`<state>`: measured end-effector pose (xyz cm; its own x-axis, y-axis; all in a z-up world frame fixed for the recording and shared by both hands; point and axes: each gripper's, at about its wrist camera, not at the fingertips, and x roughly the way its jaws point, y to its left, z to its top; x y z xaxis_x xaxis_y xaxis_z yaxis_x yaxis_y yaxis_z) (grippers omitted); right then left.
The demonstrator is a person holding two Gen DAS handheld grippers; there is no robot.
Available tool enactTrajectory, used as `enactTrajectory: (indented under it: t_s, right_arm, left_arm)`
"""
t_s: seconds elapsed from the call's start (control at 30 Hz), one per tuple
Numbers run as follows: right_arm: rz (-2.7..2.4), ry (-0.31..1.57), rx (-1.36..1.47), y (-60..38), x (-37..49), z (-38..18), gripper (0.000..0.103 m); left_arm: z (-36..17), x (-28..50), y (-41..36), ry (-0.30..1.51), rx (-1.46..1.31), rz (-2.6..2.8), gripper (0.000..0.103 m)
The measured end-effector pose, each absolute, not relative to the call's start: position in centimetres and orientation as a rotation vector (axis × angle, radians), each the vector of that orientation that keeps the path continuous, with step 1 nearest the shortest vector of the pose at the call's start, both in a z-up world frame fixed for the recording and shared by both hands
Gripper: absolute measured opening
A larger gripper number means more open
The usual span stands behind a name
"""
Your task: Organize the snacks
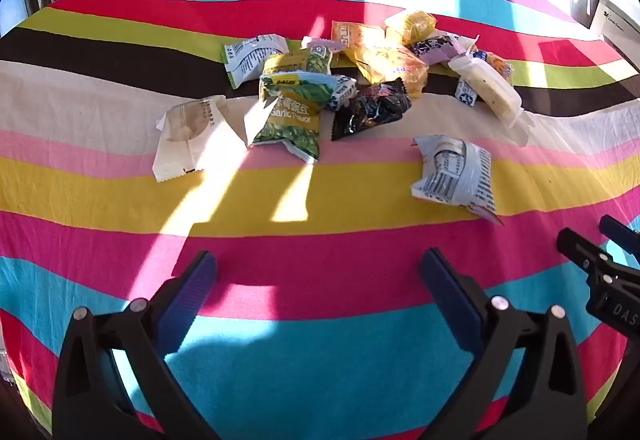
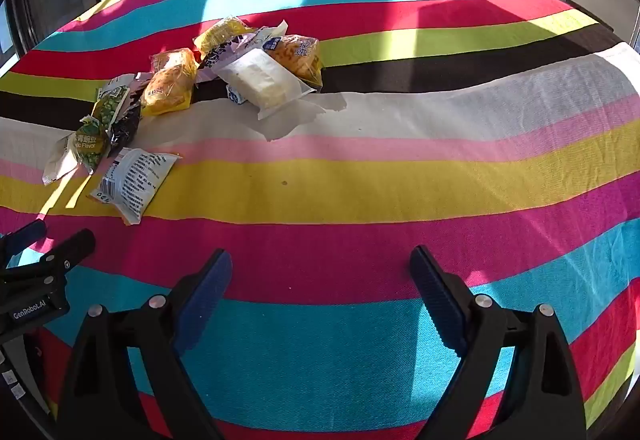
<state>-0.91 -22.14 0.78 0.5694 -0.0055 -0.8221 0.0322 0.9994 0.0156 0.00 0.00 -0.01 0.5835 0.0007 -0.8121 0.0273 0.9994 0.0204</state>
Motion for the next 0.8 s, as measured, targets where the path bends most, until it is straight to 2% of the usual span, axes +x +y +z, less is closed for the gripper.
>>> enactTrajectory:
  t_s: [0.8]
  right_arm:
    - [-0.023, 0.966, 0.028, -22.07, -0.87, 0.74, 0.088]
  left_arm:
    - [-0.02, 0.01, 0.0, 0.95, 0.032, -0.016, 0.102]
